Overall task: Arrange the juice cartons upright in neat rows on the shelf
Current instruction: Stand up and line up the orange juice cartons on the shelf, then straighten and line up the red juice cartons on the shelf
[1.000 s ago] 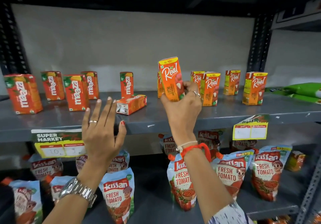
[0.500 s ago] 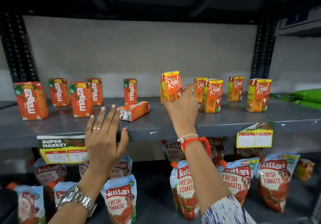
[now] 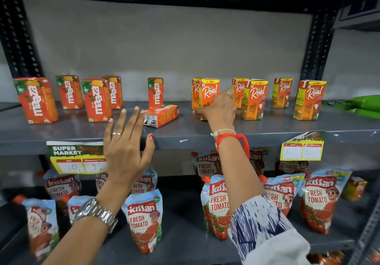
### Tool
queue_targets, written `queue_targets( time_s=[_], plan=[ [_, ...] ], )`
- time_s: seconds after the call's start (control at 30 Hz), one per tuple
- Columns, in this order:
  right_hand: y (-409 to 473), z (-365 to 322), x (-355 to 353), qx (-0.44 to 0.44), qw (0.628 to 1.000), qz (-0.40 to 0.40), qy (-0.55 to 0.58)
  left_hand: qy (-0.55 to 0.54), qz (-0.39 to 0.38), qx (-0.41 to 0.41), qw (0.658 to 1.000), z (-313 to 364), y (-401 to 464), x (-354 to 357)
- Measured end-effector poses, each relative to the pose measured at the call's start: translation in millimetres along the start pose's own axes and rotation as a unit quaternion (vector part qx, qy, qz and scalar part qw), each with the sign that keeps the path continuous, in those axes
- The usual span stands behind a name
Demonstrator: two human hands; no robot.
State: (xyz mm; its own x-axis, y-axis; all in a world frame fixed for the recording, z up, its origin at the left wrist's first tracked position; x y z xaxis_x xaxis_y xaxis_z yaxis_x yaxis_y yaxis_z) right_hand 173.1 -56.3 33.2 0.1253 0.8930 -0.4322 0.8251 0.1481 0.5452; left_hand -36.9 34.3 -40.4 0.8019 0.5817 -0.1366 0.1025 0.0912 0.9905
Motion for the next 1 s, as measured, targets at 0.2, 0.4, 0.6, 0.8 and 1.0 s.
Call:
queue_targets(
  time_s=[0.2,0.4,0.6,0.8,1.0],
  plan=[
    [-10.8,-2.4,-6.9,-0.016,0.999,-0.045,-0.023,-0.022,-0.032,-0.024,0.999,0.1,1.3,-6.1],
    [-57.3,-31.6,-24.3,-0.117,0.977,0.162,0.079,-0.069,0.000,-0.048,0.996,-21.6,5.6,-23.3],
    [-84.4,-74.3,17.9,-0.130,0.991,0.027,0.005,0.018,-0.009,-0.072,0.997,-88.5,0.9,-34.2],
    [-86.2,-84.3,43.2,-0.058,0.993,-0.057,-0.089,0.052,-0.029,-0.050,0.997,-138.2,-3.9,-35.1],
    [-88.7,-94.7,46.1,-0.061,0.994,-0.048,-0.081,0.013,0.008,-0.055,0.998,-137.5,-6.6,-33.1]
  ],
)
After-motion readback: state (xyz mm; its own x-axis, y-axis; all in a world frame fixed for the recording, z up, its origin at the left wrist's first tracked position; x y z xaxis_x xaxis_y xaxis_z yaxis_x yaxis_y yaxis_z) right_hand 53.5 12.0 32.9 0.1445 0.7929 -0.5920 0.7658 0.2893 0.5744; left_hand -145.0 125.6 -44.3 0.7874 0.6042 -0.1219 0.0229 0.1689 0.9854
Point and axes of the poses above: each hand's wrist, its own y-axis towards the middle knuckle, its own x-axis out of the palm, z = x × y, the point moved 4 cm from there along y, towards the middle knuckle, and after that the axes turned 10 degrees about z, right-handed, at the moved point
